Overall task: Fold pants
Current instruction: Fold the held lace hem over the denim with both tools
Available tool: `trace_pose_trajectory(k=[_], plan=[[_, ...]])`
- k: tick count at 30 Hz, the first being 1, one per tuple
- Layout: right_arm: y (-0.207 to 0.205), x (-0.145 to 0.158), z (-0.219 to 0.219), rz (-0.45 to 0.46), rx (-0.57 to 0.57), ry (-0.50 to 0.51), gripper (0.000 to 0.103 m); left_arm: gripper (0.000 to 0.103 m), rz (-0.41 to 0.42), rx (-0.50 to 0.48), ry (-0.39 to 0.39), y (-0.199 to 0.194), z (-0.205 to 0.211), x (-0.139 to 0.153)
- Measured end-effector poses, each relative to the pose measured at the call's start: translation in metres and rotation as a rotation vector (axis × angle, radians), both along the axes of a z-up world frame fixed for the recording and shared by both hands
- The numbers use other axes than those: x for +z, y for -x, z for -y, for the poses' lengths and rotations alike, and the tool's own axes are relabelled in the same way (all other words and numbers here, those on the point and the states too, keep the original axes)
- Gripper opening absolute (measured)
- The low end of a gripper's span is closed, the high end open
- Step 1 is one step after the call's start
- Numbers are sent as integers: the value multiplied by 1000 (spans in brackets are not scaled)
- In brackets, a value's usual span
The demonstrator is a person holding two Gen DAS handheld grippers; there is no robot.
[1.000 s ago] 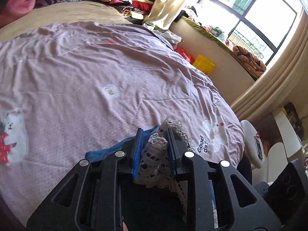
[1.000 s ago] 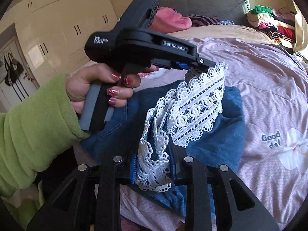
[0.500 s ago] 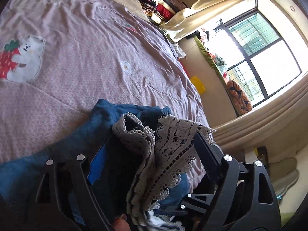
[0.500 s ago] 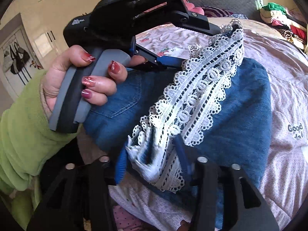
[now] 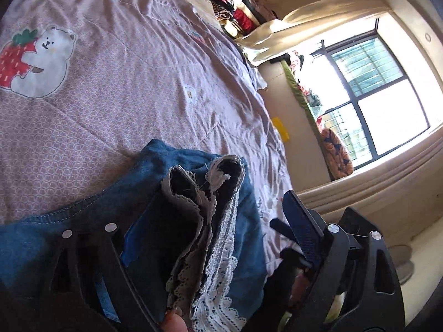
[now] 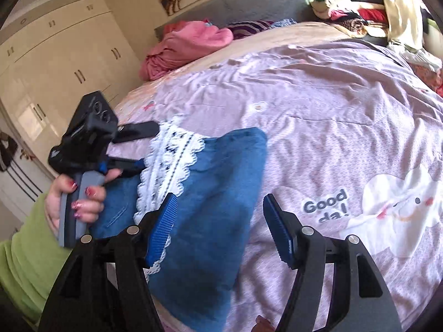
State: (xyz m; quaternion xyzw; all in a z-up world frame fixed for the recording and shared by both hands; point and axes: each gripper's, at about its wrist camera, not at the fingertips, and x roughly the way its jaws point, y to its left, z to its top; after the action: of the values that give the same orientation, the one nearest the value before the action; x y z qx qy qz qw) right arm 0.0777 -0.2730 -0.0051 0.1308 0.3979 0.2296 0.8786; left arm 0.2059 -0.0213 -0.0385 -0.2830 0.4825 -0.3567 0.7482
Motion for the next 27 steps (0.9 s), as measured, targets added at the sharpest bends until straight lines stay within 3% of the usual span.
trace_pose_trajectory(k=[3, 9, 11, 12, 16, 18, 22, 27], plan=[[-31, -12, 10, -70, -3, -46, 63, 81, 13, -12, -47, -2, 11, 0], [-78, -25, 4, -151, 19, -95, 62, 43, 42, -30, -101, -12, 22, -1], [-91, -33, 0, -181, 39, -110, 50, 21, 50, -37, -101, -14, 23, -1], [-91, -34, -1, -195, 53, -133, 32, 14, 51, -43, -74, -15, 23, 1], [-90, -13, 1, -104, 30, -140, 23, 14, 142, -66, -3, -10, 19, 18], [-92, -9, -6, -71, 32, -65, 23, 14, 165, -41, -46, -12, 16, 18], [-99, -22, -19, -78, 52, 19, 25, 16, 101, 16, -175, -20, 12, -4], [-103, -33, -18, -90, 36, 31, 34, 24, 80, 52, -199, -20, 4, -13]])
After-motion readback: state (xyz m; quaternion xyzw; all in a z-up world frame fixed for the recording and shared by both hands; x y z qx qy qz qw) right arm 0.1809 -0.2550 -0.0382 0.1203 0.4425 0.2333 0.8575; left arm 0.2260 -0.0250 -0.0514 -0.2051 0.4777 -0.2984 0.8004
